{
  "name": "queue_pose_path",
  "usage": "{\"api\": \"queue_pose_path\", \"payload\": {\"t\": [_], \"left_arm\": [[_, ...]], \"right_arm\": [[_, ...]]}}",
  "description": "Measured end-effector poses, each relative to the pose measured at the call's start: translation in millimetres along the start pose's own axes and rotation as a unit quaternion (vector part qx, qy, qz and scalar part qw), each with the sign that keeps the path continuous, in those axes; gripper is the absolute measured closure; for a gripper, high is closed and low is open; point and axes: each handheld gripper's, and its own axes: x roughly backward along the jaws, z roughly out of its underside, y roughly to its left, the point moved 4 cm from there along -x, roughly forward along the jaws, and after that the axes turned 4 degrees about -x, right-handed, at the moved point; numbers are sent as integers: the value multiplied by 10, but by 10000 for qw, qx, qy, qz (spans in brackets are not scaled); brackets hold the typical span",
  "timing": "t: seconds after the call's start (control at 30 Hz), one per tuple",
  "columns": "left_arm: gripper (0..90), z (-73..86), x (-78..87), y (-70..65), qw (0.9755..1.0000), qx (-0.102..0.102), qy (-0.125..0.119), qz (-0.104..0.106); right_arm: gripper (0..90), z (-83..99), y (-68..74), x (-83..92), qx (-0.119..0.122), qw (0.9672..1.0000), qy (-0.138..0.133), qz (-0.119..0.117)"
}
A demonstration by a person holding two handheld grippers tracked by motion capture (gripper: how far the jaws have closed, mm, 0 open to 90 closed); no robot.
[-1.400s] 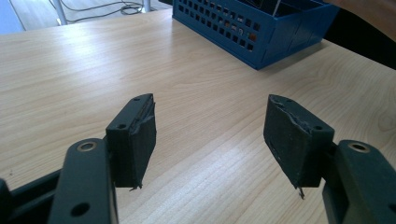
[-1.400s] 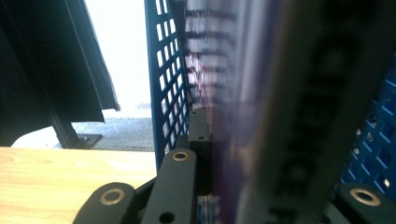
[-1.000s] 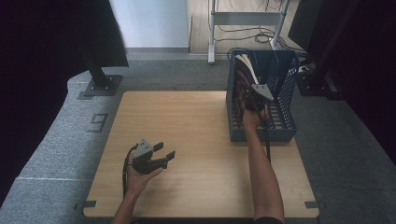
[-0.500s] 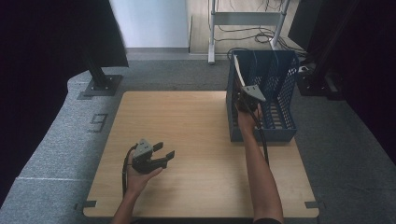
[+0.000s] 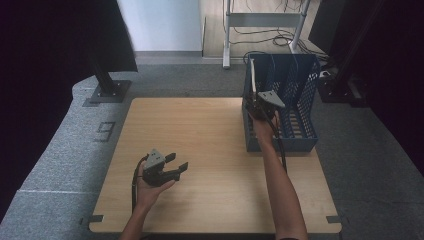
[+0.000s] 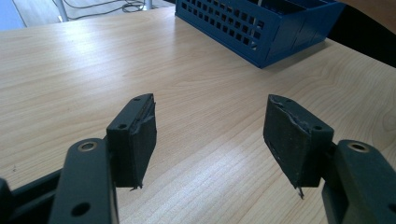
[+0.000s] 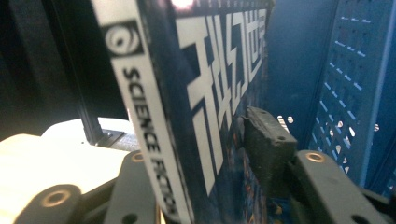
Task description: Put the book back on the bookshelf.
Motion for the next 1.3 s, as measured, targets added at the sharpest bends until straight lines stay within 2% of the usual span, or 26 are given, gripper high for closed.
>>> {"api": "queue_pose_path", "payload": {"t": [0.2,0.5,0.7,0.8,1.0,1.3], "left_arm": [[349,1,5,13,10000,15,0,-9],[349,2,-4,2,10000,-1,11,-3],[348,1,-5,1,10000,3,16,-19],[348,2,-7,3,10000,6,13,-23],[348,6,-17,-6,10000,-10,42,-13],[347,4,-11,-9,10000,-2,34,-23]], "right_arm": [[511,46,9,-2,126,9996,227,-70],[461,-18,30,75,203,9996,182,-63],[447,-26,-25,122,134,9996,240,4],[440,-34,-40,155,69,9997,241,-55],[427,-33,-46,236,121,9996,247,-106],[421,-45,-84,336,50,9993,305,-230]]}}
